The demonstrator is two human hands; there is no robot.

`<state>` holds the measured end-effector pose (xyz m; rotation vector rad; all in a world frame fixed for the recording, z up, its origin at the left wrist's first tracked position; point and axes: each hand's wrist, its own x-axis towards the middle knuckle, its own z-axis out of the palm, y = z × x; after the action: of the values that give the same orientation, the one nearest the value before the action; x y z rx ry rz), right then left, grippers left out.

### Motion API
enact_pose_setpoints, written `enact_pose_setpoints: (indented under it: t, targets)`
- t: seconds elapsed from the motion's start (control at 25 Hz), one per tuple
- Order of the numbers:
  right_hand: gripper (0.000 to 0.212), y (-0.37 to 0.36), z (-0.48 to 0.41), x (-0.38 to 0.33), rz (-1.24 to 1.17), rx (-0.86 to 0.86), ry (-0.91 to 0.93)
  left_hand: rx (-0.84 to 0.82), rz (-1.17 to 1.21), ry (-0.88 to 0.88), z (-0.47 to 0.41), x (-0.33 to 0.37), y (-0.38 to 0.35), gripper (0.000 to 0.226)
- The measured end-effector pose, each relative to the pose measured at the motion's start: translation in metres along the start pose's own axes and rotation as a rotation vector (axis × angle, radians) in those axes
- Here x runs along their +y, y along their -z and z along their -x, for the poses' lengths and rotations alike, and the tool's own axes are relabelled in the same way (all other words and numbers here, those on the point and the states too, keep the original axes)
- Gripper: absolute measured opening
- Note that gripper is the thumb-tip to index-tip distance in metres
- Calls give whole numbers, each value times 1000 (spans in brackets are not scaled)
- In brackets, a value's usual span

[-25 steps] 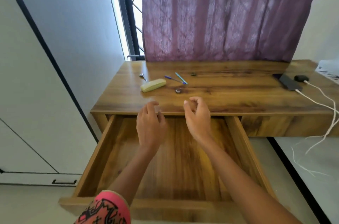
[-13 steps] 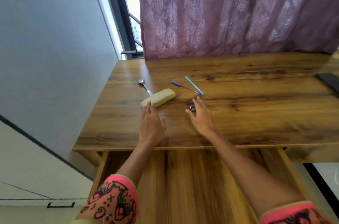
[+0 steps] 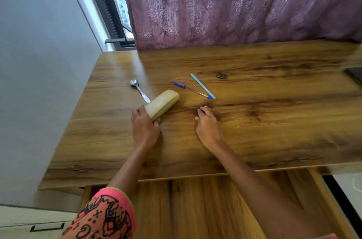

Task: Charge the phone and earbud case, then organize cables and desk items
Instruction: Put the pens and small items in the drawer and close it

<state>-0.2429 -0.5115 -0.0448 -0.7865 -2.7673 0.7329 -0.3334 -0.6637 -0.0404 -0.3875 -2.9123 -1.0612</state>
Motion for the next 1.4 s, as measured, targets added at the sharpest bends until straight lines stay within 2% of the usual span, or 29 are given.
enact_pose_setpoints:
  t: [0.32,0.44,0.64,0.8,0.96,1.04,1.2,1.4]
  targets:
    - [35,20,18,7,-166,50,96,59,85,90,47,24,2,66]
    - [32,39,52,17,-253,89,136,86,93,112,94,43,4,65]
    - [24,76,133,53,-301,140,216,134,253,185,207,78,2,64]
    - [29,95,214,104,-207,-1,212,-34,328,206,307,83,-19,70]
    - [33,102,271,156,19,-360,168,-208,237,301,372,82,-50,86]
    - [35,101,287,172,114,-473,136,-342,188,365,389,87,-65,79]
    - [37,94,303,184,330,-523,190,-555,272,533,407,97,-86,68]
    - [37,88,310,196,465,-502,231,-581,323,607,425,97,-106,66]
